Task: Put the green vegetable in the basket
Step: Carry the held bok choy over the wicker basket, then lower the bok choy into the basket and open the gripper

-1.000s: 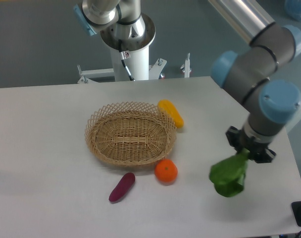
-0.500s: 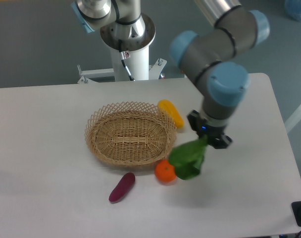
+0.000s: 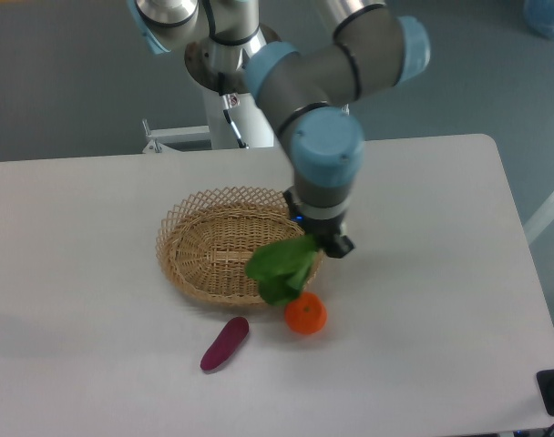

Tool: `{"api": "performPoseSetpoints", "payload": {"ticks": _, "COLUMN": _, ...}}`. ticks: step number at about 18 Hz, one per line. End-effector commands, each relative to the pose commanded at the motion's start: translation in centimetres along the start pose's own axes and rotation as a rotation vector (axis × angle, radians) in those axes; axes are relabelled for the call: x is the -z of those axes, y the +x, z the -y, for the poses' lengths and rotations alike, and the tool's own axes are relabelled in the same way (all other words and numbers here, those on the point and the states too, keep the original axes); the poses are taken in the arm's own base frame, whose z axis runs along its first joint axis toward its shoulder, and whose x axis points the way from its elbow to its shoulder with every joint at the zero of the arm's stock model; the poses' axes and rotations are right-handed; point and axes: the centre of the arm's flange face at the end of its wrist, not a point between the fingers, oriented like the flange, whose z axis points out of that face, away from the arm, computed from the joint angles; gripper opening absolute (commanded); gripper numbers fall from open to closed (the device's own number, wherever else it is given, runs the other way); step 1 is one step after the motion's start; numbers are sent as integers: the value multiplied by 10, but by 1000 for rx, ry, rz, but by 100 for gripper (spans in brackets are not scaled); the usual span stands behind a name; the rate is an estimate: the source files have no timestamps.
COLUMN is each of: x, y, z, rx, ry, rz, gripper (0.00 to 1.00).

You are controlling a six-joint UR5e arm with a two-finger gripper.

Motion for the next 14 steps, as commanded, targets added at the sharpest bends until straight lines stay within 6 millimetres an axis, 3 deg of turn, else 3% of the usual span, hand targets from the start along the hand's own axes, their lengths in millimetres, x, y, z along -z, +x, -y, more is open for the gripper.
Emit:
{"api": "performPoseSetpoints", "payload": {"ticks": 9, "x": -39, "y": 53, "z": 40, "rx": -85, "ry": -24, "rz": -44, "gripper": 23}}
{"api": "performPoseSetpoints", "payload": {"ticks": 14, "x": -46, "y": 65, "z": 44, "rx": -101, "ry": -20, "rz": -35, "gripper": 27}}
